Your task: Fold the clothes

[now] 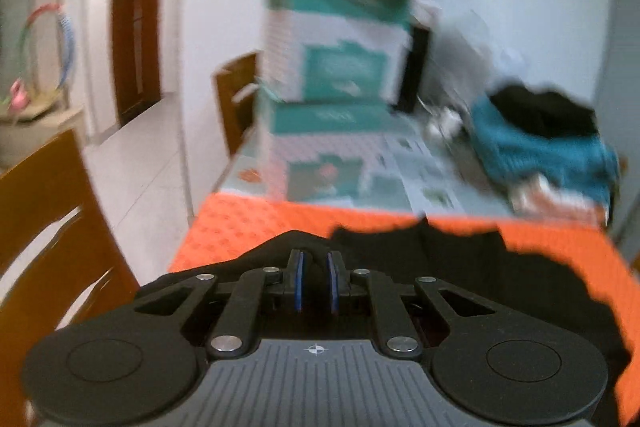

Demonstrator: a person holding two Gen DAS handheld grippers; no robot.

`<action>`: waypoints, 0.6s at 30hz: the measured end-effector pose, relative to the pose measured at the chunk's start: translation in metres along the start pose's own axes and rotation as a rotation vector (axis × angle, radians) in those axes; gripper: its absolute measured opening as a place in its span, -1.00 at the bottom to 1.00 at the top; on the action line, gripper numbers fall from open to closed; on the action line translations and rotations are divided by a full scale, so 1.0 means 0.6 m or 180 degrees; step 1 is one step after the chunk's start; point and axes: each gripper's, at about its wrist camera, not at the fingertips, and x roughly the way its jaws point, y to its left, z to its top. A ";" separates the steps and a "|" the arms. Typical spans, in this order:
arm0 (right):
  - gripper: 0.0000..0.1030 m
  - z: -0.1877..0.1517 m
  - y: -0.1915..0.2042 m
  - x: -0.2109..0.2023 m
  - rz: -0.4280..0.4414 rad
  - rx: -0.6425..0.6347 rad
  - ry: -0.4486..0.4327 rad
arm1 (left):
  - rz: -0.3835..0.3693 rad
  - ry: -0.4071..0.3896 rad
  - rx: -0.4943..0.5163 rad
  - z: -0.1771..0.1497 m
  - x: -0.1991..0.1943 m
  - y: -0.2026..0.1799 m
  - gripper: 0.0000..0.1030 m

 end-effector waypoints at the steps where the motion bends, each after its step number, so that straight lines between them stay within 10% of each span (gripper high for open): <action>1: -0.19 -0.001 -0.001 0.000 0.0000 0.0008 0.0000 | -0.0014 0.0073 0.0081 -0.009 0.008 -0.009 -0.70; 6: -0.17 -0.002 -0.001 0.000 -0.0006 0.0008 -0.0004 | -0.0166 0.0452 0.0284 -0.054 0.034 -0.025 -0.51; 11: -0.14 -0.002 0.002 0.000 -0.0027 -0.0018 -0.0005 | -0.0285 0.0430 -0.0012 -0.048 0.006 0.014 0.13; 18: -0.11 0.006 0.022 -0.004 -0.0068 -0.0207 -0.0022 | -0.0391 0.0418 -0.0509 -0.038 -0.032 0.077 0.38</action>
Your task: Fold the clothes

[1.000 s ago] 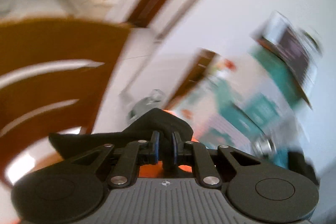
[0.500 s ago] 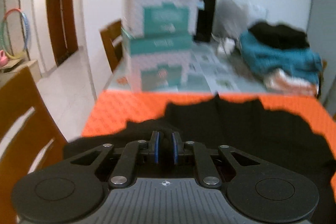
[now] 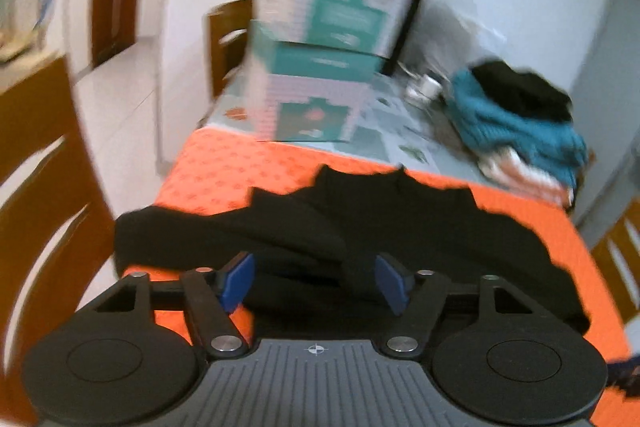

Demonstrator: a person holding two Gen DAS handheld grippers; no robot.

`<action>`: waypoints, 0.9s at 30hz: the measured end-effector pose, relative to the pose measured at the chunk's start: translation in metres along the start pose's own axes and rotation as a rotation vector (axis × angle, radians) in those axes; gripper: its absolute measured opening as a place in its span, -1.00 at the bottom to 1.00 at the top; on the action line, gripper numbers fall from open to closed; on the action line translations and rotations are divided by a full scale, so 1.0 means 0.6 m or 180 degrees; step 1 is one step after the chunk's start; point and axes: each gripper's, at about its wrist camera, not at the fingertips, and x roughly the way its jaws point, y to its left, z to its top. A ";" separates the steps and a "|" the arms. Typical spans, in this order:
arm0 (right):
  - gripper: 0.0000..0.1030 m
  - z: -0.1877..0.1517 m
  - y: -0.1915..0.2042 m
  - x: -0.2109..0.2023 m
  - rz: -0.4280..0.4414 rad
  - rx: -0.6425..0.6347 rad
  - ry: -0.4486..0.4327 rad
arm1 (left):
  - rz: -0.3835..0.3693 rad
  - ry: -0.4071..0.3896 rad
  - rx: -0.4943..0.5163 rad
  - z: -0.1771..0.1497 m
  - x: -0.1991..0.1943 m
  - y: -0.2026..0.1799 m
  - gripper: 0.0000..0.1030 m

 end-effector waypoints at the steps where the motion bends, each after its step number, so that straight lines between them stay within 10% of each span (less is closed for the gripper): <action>1: -0.09 0.002 0.004 -0.001 0.0003 -0.0028 -0.0008 | 0.0031 0.0016 -0.0137 0.002 -0.001 0.015 0.39; 11: -0.07 0.018 0.045 -0.004 0.0047 -0.0300 -0.0053 | 0.0461 0.0158 -0.1454 0.022 0.052 0.149 0.42; 27: -0.07 0.029 0.048 0.005 0.0027 -0.0364 -0.0005 | 0.1274 0.0462 -0.1757 0.068 0.182 0.135 0.28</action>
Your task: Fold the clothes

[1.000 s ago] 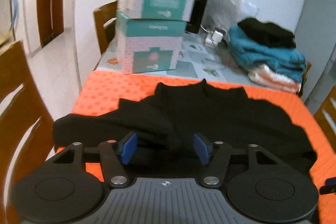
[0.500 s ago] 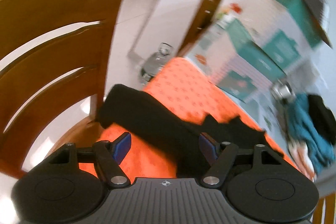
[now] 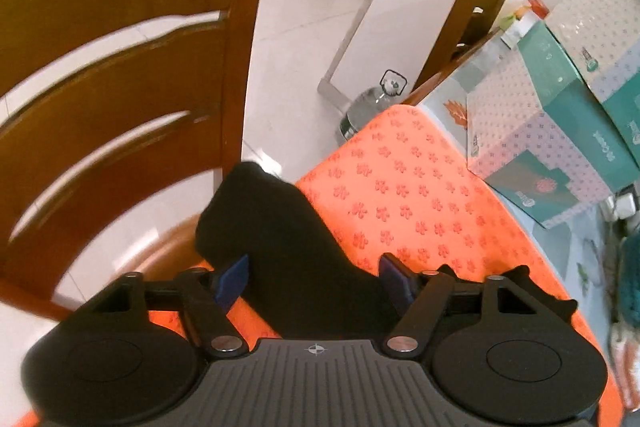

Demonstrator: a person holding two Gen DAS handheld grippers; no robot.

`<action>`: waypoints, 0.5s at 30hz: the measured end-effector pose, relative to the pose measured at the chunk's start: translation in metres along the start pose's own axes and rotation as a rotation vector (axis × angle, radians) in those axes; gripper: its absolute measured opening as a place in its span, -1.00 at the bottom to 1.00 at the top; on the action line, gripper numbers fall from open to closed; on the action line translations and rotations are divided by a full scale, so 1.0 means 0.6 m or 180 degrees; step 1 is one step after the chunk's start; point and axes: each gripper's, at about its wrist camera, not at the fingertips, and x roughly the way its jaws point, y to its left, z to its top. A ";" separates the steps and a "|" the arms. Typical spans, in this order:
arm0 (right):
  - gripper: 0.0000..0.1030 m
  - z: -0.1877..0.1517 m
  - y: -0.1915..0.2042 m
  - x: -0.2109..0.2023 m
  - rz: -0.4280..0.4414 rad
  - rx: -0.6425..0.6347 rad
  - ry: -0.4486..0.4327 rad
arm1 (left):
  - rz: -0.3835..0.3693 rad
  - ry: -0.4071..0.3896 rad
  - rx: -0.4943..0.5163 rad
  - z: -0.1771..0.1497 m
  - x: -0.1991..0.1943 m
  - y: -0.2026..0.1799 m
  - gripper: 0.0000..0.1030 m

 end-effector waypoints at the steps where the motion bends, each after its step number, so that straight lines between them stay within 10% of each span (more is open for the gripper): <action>1: -0.07 0.000 -0.001 0.000 0.0004 0.0003 0.0004 | -0.0024 -0.0030 0.0017 -0.001 -0.002 -0.001 0.03; 5: -0.07 -0.001 -0.005 -0.003 0.0000 0.0031 0.0000 | -0.0206 -0.0119 0.0062 -0.005 -0.018 0.005 -0.85; 15: -0.07 -0.005 -0.002 -0.009 0.0010 0.0037 -0.0037 | -0.0906 -0.0693 0.0558 -0.028 -0.140 -0.018 -0.88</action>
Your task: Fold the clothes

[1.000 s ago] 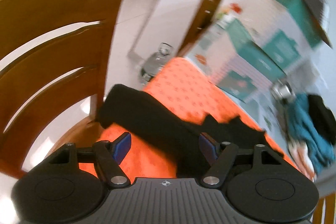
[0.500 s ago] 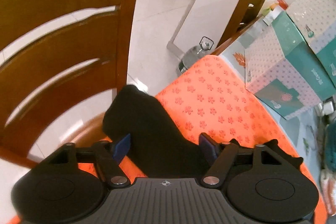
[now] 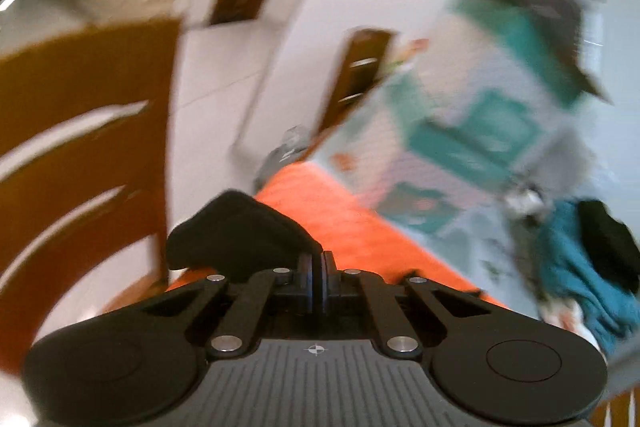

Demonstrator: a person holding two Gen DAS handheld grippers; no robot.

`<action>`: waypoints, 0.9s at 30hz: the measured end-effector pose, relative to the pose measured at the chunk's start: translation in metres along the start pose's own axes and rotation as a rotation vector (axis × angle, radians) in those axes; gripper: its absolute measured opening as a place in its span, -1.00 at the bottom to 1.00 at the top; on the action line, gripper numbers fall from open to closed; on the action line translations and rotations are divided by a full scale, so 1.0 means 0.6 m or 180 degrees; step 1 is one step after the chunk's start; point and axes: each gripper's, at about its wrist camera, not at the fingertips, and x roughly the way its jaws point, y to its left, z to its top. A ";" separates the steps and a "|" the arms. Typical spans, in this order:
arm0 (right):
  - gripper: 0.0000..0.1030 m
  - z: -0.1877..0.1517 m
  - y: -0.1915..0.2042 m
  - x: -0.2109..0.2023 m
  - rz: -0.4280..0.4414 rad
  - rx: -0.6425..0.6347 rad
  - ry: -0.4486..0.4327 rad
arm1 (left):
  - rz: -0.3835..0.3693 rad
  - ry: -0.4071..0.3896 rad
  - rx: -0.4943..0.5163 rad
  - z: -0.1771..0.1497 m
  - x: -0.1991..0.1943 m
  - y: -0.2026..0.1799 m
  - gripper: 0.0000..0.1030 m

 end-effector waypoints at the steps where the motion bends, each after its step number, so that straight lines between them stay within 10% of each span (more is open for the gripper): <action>1: -0.07 0.000 0.001 0.001 0.0006 -0.0004 0.0001 | -0.0086 -0.0079 0.0162 -0.002 -0.014 -0.016 -0.88; 11: -0.07 -0.004 0.010 -0.012 0.0025 0.0012 -0.0073 | -0.1096 -0.0264 0.1776 -0.072 -0.087 -0.175 -0.87; 19: -0.07 -0.026 -0.009 -0.024 -0.0020 0.0218 -0.0087 | -0.1897 0.0352 0.2706 -0.158 -0.087 -0.232 -0.84; 27: -0.07 -0.032 -0.022 -0.029 -0.0063 0.0296 -0.0094 | -0.2061 0.0725 0.2792 -0.190 -0.090 -0.213 -0.22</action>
